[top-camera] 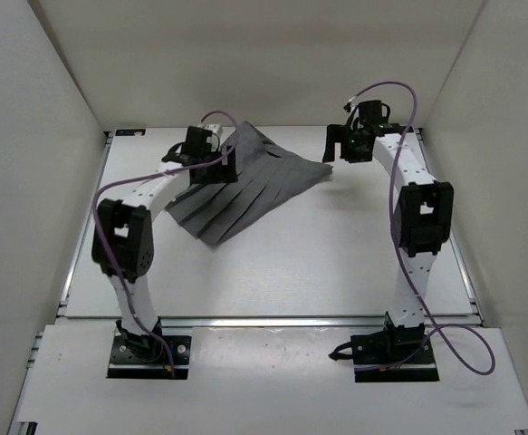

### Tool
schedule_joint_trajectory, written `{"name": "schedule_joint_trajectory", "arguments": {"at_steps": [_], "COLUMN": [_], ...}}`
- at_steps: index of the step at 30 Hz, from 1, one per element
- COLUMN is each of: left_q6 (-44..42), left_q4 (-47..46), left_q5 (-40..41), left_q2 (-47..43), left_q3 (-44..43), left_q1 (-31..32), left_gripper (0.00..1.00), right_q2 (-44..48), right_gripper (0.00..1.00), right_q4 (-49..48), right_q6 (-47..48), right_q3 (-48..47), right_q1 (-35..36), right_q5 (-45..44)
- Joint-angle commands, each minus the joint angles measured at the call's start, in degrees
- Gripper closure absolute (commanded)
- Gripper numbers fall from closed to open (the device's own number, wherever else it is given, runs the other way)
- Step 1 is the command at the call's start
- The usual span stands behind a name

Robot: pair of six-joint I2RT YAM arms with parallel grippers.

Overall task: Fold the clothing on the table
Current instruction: Move the skirt to the center of the board

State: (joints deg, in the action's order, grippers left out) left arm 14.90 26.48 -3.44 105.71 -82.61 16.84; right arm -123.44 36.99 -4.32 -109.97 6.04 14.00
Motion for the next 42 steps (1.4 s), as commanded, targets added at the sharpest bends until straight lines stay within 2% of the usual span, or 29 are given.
{"name": "schedule_joint_trajectory", "arguments": {"at_steps": [1,5,8,11,13,15,18,24,26,27,28,29,30,31,34,36,39,42], "left_q6": [-1.2,4.0,4.5,2.1,0.2,0.5,5.4,7.9,8.4,9.1,9.1,9.1,8.6,7.6,2.7,0.8,2.9,2.9], "left_q4": [-7.5,-8.1,-5.4,-8.8,-11.1,-12.9,-16.5,-20.2,-19.7,-19.2,-18.3,-16.6,-14.4,-11.7,-5.1,-1.5,2.8,8.7], "left_q5": [1.2,-0.9,0.3,6.5,10.0,7.9,-0.2,-0.8,0.0,1.0,2.2,3.2,4.7,6.9,13.2,14.2,12.1,9.8], "left_q2": [5.9,20.6,25.8,26.7,27.9,31.1,36.5,41.4,42.8,43.5,43.9,43.8,44.0,43.5,42.5,41.0,39.2,39.1], "left_q3": [-10.2,-25.0,-33.4,-32.6,-32.9,-37.2,-41.6,-47.4,-48.5,-49.3,-49.4,-50.0,-50.0,-50.5,-51.0,-48.7,-45.1,-46.1], "left_q1": [0.4,-2.2,-2.2,-0.5,0.0,-0.6,-2.2,-2.1,-2.1,-2.0,-1.7,-1.6,-0.8,-0.5,2.7,4.2,4.2,4.5], "left_gripper": [0.02,0.01,0.06,0.07,0.02,0.02,0.01,0.02,0.06,0.17,0.35,0.43,0.59,0.68,0.78,0.78,0.79,0.78], "right_q2": [10.9,14.6,13.0,10.9,10.7,10.8,12.2,13.1,12.9,12.8,12.7,12.6,12.6,12.6,12.2,11.7,11.6,12.2], "right_gripper": [0.14,0.2,0.21,0.22,0.23,0.22,0.22,0.21,0.21,0.21,0.21,0.22,0.21,0.21,0.21,0.21,0.21,0.22], "right_q4": [-3.0,-6.3,-6.1,-6.6,-7.2,-7.3,-7.2,-7.4,-7.1,-6.8,-7.0,-6.9,-6.2,-6.7,-6.5,-6.1,-6.1,-6.1], "right_q6": [1.6,2.1,1.0,0.1,-0.8,-0.9,-0.2,0.1,0.1,0.1,0.1,-0.1,0.0,0.3,0.5,0.3,0.4,0.3], "right_q3": [6.5,13.2,13.0,11.4,10.5,10.5,12.4,15.3,15.3,15.4,15.6,15.4,15.2,15.3,14.8,13.9,13.3,13.9], "right_q1": [2.2,1.2,-0.3,-2.2,-3.9,-5.1,-5.8,-6.0,-5.9,-5.9,-6.0,-6.0,-5.6,-5.9,-5.4,-5.3,-4.9,-4.7], "right_q5": [-0.9,3.2,5.9,9.4,11.7,12.8,12.4,12.5,12.1,12.1,12.1,11.3,11.6,11.1,10.4,10.0,10.1,10.0]}}
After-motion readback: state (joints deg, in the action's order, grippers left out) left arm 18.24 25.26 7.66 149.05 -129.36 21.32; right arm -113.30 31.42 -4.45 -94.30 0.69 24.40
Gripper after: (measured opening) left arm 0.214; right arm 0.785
